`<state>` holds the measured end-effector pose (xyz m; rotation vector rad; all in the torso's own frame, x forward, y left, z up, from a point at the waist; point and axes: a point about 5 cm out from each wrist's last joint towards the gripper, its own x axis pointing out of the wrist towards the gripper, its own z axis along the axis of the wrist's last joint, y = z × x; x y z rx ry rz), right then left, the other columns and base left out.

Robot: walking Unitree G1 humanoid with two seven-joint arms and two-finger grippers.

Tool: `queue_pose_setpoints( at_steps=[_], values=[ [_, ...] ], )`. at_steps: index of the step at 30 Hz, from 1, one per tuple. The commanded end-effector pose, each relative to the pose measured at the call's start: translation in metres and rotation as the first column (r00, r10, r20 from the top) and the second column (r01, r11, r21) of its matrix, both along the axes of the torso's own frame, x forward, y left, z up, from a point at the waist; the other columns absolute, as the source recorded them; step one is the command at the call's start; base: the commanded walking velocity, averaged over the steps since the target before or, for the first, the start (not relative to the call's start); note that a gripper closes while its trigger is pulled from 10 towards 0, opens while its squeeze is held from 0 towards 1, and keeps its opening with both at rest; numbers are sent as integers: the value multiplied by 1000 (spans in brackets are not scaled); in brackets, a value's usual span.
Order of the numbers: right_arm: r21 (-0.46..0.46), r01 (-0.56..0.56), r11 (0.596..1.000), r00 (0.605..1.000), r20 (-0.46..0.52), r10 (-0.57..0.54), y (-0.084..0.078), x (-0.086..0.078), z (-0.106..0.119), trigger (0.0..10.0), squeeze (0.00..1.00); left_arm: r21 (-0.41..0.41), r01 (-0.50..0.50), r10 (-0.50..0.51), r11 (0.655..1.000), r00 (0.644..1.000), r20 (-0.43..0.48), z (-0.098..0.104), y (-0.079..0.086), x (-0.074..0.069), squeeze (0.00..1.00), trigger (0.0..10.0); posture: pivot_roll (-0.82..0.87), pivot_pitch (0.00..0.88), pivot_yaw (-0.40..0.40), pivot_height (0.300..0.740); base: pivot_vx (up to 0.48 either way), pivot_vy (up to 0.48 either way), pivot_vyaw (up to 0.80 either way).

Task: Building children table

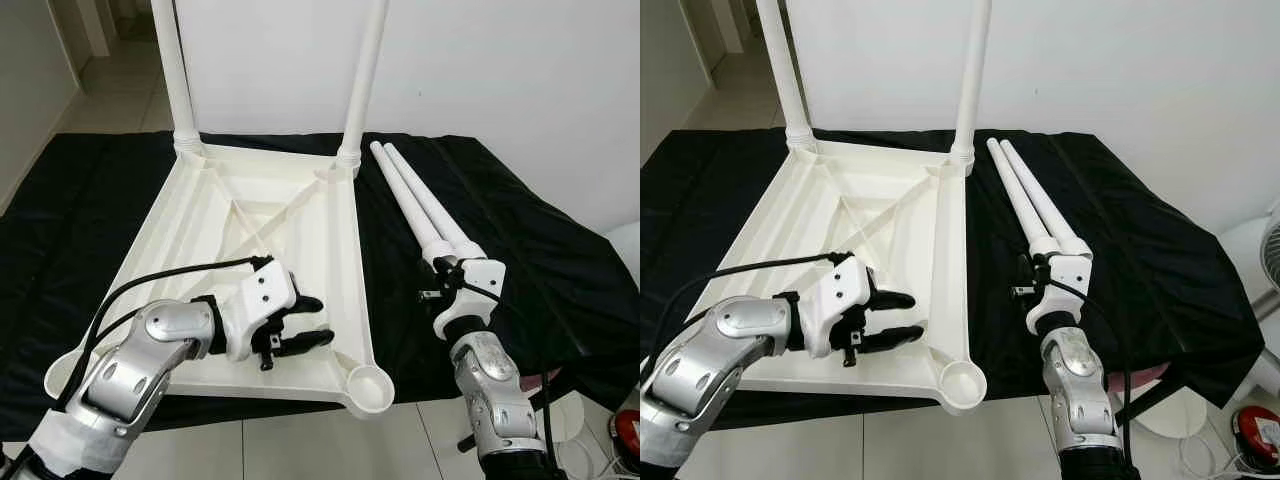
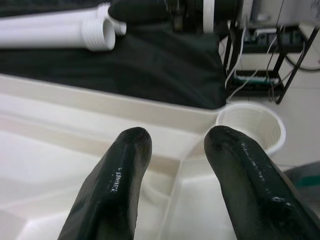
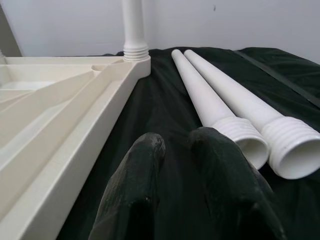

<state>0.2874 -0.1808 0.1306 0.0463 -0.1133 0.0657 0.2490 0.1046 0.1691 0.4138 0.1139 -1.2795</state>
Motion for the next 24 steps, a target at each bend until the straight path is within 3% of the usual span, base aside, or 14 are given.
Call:
queue_pose_setpoints(
  at_steps=[1,6,7,9,10,12,13,14,15,16,17,24],
  values=[
    [-6,17,1000,1000,-13,-17,-7,-2,-4,10000,0,20,38,-38,999,999,-9,-2,-3,-4,0,10000,-46,0,-52,740,0,0,0],
    [-7,23,1000,1000,-8,-23,-8,-1,-2,10000,0,87,-16,19,996,999,-37,-13,-1,-2,0,10000,-46,0,-48,740,0,0,0],
    [-6,24,1000,1000,-6,-24,-8,0,-2,10000,0,112,-54,59,992,997,-43,-17,0,1,345,10000,-46,0,-48,740,0,0,0],
    [-5,24,1000,1000,-5,-24,-7,0,-1,10000,0,128,-78,84,989,995,-45,-19,0,3,345,10000,-46,0,-48,740,0,0,0],
    [-2,19,1000,1000,-3,-19,-5,0,-1,10000,0,169,-131,138,977,990,-33,-25,2,9,976,10000,-44,0,-50,740,0,0,0],
    [-1,17,1000,1000,-3,-17,-4,0,-1,10000,0,180,-140,147,974,989,-24,-27,2,10,976,10000,-44,0,-51,740,0,0,0],
    [0,15,1000,1000,-4,-15,-4,0,-1,10000,0,196,-154,161,968,987,-21,-29,3,12,769,10000,-43,0,-51,740,0,0,0],
    [0,15,1000,1000,-4,-15,-4,0,-1,10000,0,196,-154,161,968,987,-21,-29,3,12,769,10000,-43,0,-51,740,0,0,0],
    [0,13,1000,1000,-4,-13,-4,0,-1,10000,0,205,-169,177,964,984,-22,-30,3,13,310,10000,-43,0,-52,740,0,0,0],
    [0,13,1000,1000,-4,-13,-4,0,-1,10000,0,205,-169,177,964,984,-22,-30,3,13,310,10000,-43,0,-52,740,0,0,0],
    [0,12,1000,1000,-3,-12,-4,0,-1,10000,0,222,-202,212,954,977,-21,-33,5,16,0,10000,-43,0,-52,740,0,0,0],
    [0,11,1000,1000,-1,-11,-4,1,-1,10000,0,306,-299,310,904,951,13,-44,11,26,0,10000,-45,0,-51,740,0,0,0]
  ],
)
